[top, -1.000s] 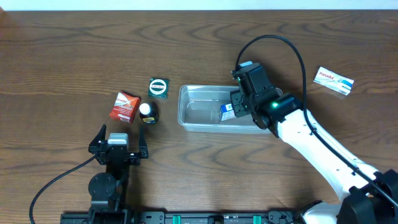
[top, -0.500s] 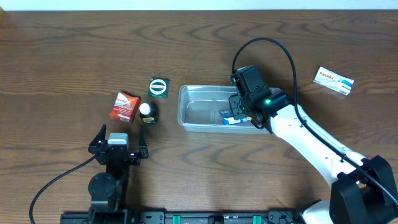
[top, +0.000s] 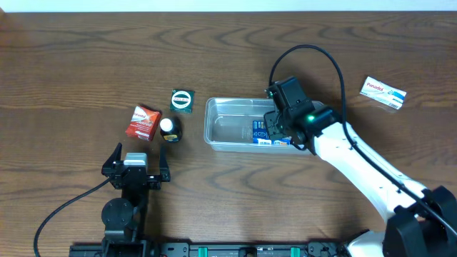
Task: Pack container
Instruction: 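Press the blue box flat in the container and open the right gripper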
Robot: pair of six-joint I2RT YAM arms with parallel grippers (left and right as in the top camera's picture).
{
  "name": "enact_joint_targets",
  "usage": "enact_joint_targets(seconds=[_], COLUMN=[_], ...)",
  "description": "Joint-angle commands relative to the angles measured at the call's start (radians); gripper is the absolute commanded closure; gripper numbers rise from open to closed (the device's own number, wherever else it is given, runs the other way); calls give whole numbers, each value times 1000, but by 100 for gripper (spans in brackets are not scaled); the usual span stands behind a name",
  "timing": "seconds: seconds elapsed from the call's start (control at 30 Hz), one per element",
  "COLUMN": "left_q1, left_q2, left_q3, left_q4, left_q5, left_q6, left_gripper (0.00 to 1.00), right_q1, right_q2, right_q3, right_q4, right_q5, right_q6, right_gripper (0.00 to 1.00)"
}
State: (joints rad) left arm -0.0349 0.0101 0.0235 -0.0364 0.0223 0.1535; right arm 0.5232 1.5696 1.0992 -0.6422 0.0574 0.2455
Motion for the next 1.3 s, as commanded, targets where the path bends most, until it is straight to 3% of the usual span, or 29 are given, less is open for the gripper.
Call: enact_joint_targets(seconds=[0.0, 0.27, 1.27], left_q1=[4, 4, 4], left_q2=[-6, -6, -6], left_q3=[-19, -19, -19], left_q4=[-37, -37, -37], left_q5=[-23, -23, -23], left_q6=[-9, -8, -9], left_gripper=[2, 2, 2], right_q1=[12, 12, -33], right_q2=[-39, -43, -43], right_q3=[20, 20, 19], right_q4=[-50, -189, -196], right_q5=[-76, -122, -122], right_q6=[18, 39, 46], right_gripper=[59, 56, 50])
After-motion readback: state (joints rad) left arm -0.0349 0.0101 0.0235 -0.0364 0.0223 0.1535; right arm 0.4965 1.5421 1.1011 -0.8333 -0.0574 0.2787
